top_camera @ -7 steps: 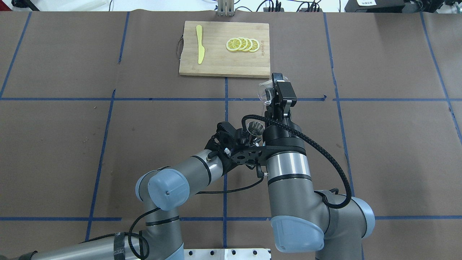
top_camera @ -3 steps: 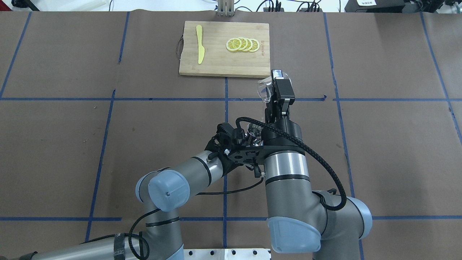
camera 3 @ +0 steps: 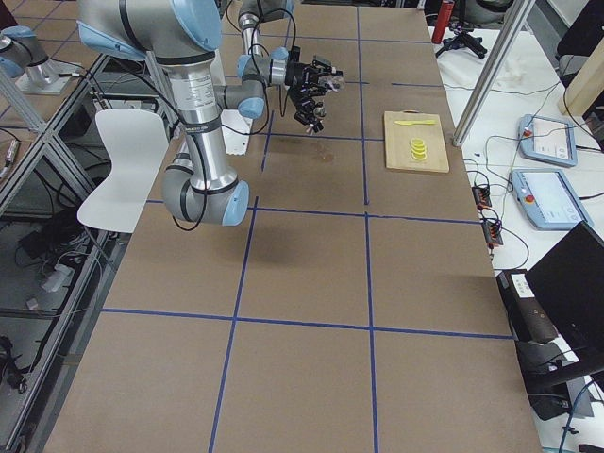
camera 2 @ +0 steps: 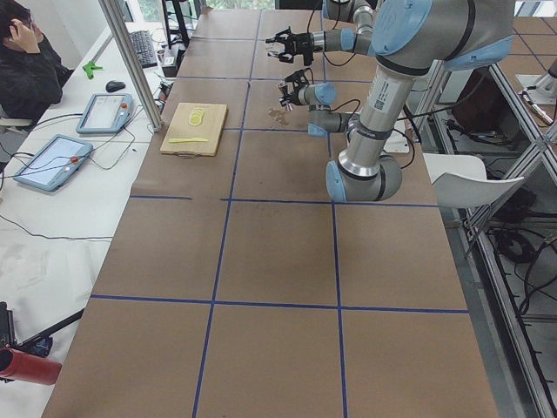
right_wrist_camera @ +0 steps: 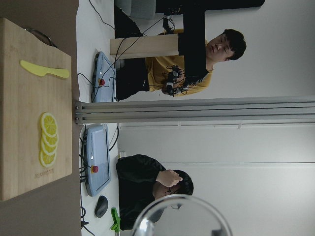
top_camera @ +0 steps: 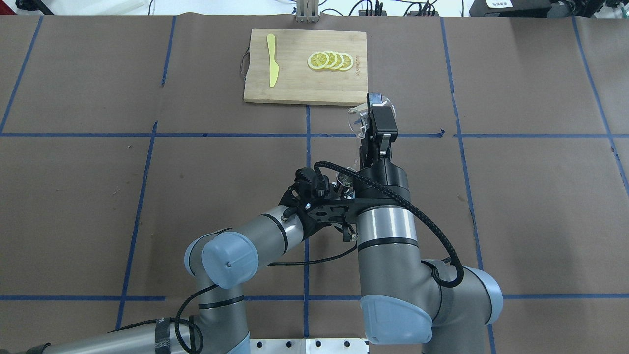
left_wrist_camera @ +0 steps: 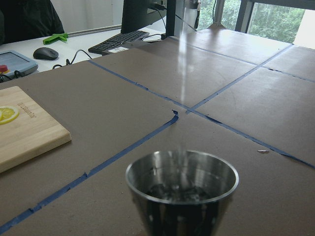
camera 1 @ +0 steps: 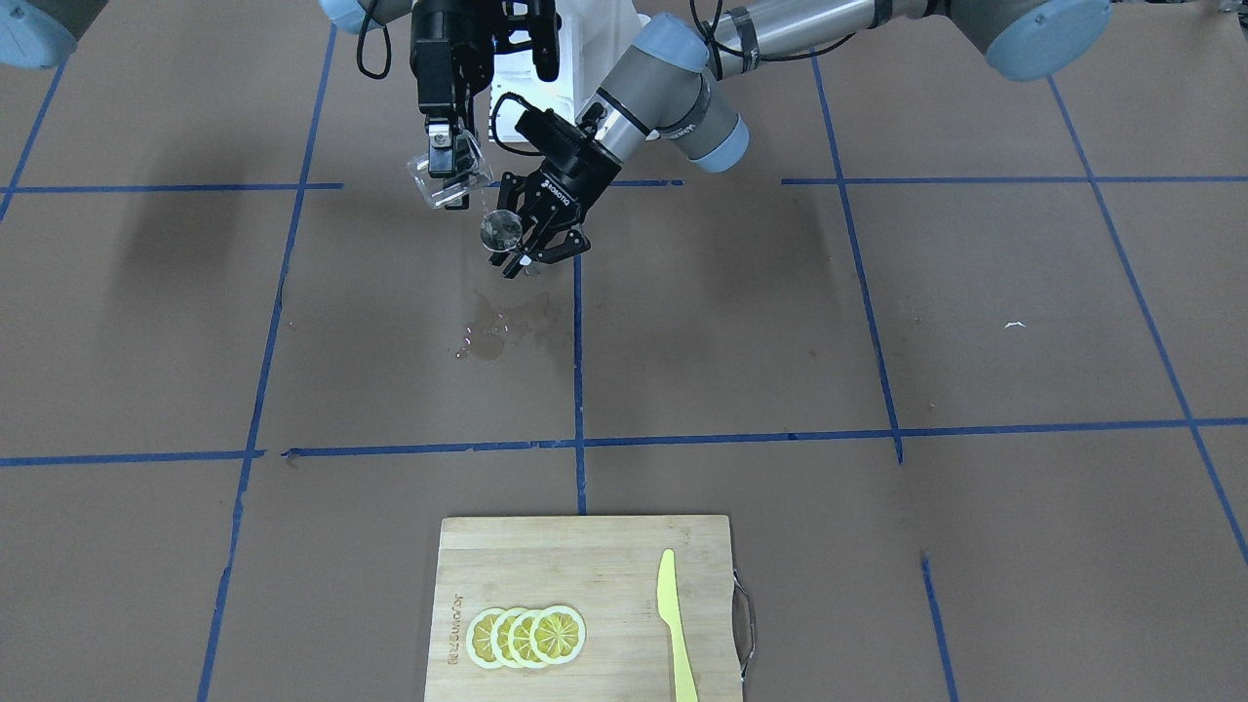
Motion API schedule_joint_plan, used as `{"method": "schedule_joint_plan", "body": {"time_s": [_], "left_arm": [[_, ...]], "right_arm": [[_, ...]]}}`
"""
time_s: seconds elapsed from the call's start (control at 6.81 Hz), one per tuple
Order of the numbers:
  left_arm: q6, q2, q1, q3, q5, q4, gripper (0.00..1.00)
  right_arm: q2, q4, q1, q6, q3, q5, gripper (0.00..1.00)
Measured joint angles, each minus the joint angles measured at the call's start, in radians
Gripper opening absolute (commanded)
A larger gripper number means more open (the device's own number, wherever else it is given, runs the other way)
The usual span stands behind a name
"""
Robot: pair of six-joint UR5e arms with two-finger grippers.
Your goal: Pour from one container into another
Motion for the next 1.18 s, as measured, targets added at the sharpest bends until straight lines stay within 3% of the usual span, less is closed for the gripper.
{"method": "schedule_joint_plan", "body": {"time_s": [0.73, 1.18], "left_arm": [[0.0, 0.001, -0.001, -0.004, 0.0, 0.0, 0.0], [-0.001, 0.006, -0.001, -0.008, 0.002, -0.002, 0.0]], "right_arm": [[0.019, 0.022, -0.005, 0.06, -0.007, -0.005, 0.0], [0.018, 0.027, -0.006, 0.249, -0.007, -0.002, 0.0]]}}
